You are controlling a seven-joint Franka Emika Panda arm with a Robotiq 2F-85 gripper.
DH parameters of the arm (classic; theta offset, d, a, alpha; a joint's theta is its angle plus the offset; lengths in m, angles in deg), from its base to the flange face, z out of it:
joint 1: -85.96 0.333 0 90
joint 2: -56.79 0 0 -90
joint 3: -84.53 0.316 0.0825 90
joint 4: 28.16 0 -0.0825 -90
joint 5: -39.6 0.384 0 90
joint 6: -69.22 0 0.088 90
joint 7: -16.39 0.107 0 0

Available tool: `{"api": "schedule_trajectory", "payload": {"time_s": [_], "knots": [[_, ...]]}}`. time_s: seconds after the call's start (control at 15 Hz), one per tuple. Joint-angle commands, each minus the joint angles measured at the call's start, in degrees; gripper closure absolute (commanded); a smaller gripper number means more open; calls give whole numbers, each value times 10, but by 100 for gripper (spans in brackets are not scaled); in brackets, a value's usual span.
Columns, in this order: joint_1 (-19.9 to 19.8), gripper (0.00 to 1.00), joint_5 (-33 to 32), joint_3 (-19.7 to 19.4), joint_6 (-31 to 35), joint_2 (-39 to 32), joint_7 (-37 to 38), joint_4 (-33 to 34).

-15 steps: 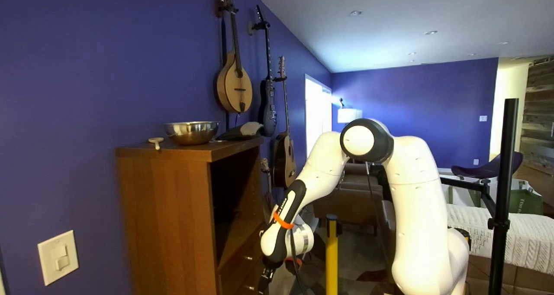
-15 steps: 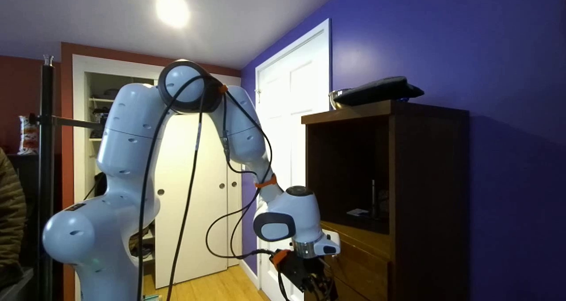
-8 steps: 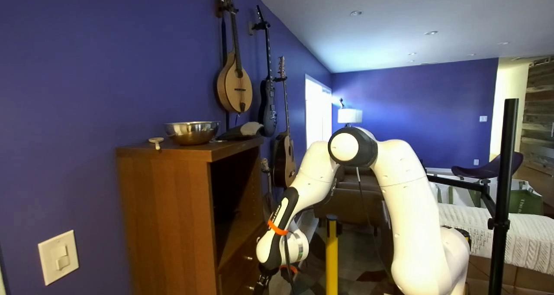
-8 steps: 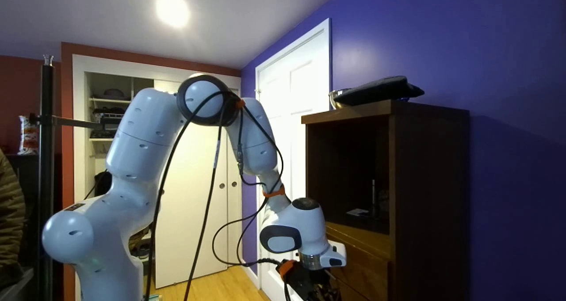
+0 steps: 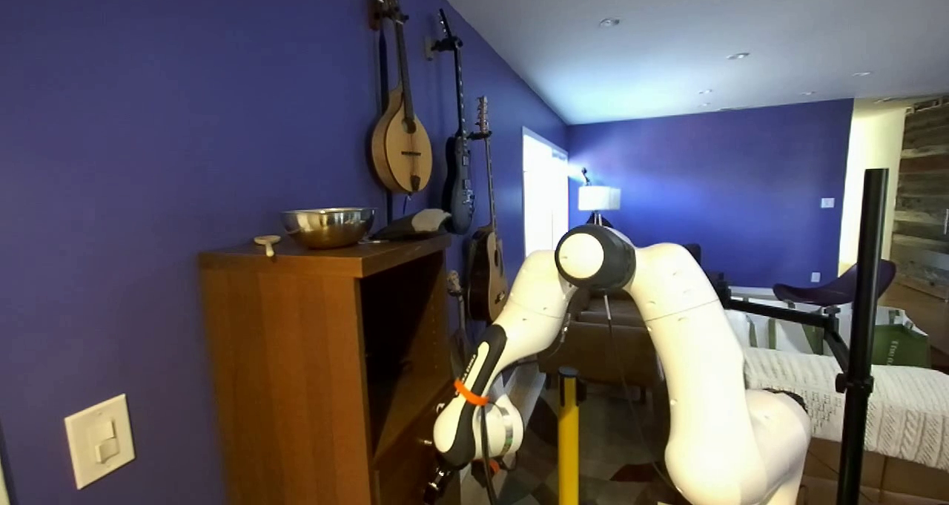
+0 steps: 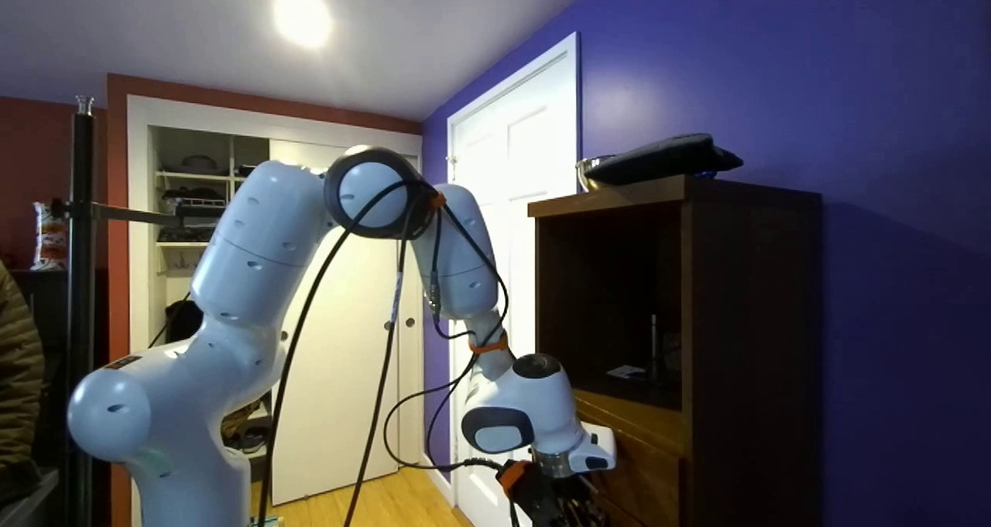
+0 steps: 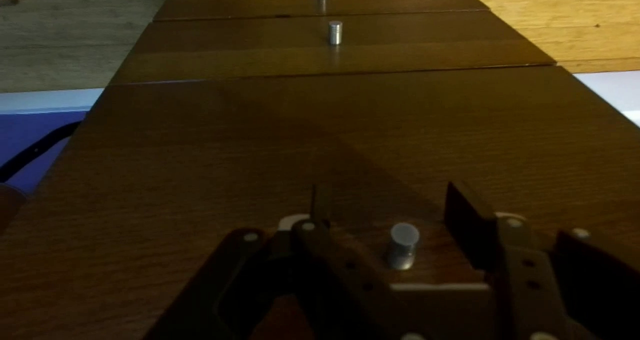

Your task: Open the second drawer from the top fully

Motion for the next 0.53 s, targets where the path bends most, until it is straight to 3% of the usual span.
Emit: {"api": "schedule_trajectory", "payload": {"time_s": [0.0,0.33,0.47], "knots": [[-29,65,-2,33,40,-20,-7,8],[-71,98,-10,88,95,2,-4,-37],[-76,100,-11,90,116,11,-6,-53]]}}
